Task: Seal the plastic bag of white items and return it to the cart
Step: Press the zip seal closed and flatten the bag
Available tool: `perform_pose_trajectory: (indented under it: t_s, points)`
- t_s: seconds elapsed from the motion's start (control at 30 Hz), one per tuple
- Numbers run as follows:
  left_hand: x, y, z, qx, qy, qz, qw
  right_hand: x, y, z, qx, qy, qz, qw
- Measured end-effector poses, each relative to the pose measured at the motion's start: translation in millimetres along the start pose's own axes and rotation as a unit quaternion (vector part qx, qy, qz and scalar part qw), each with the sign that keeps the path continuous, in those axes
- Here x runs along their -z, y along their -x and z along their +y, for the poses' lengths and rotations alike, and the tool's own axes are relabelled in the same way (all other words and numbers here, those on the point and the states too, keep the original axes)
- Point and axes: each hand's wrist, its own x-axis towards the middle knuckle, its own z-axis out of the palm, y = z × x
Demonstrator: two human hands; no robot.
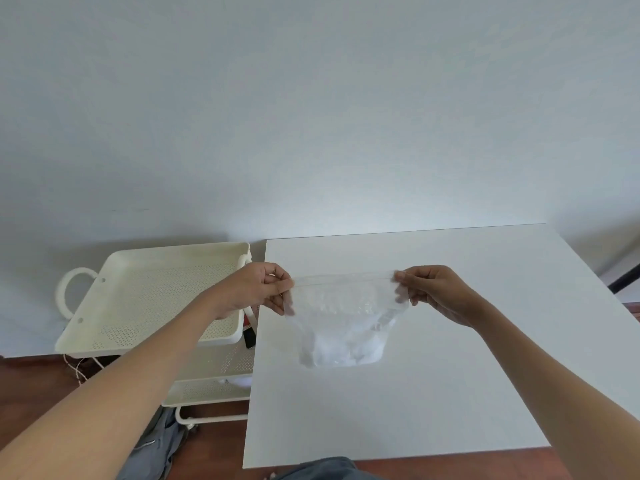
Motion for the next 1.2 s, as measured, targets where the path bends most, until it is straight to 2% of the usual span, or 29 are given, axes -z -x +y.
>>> perform_pose_trajectory:
  t_s: [0.13,0.3,0.47,0.6,0.73,0.93,1.1,1.2]
  points:
    - [-10.3,-6.3,-17.3,-0.001,0.015,0.051,0.999,-7.8,-1.0,15.6,-0.02,0.026,0.028,0.999]
    - [-19.6,-15.4,-25.9,-0.021,0.146,0.107,0.983,-13.8,-2.5,25.5,0.0,0.019,0.11,0.994]
    - [-21.0,-24.3,-35.2,0.017,0.144,0.16,0.976,-13.7,-4.3,25.3,0.01,0.023,0.141,0.99]
    - [-19.2,-27.5,-31.0,0.052,0.177,0.144,0.972,-13.1,-5.8,23.3,0.011,0.025,0.142,0.989]
    - [-16.5,-27.3,-28.5,0.08,0.168,0.123,0.975,-9.6,-4.8,20.4,0.001,0.011,0.12,0.993]
    - [-20.5,-27.4,-23.6,0.026,0.168,0.155,0.973,-4.5,-4.9,17.2,-0.014,0.019,0.108,0.994]
    - [-26.2,-27.4,-21.5,0.026,0.187,0.203,0.961,-5.4,-5.9,14.5,-0.008,0.055,0.128,0.99]
    - [-27.8,-28.4,-23.6,0.017,0.159,0.232,0.959,-7.9,-7.1,14.5,0.0,0.076,0.14,0.987]
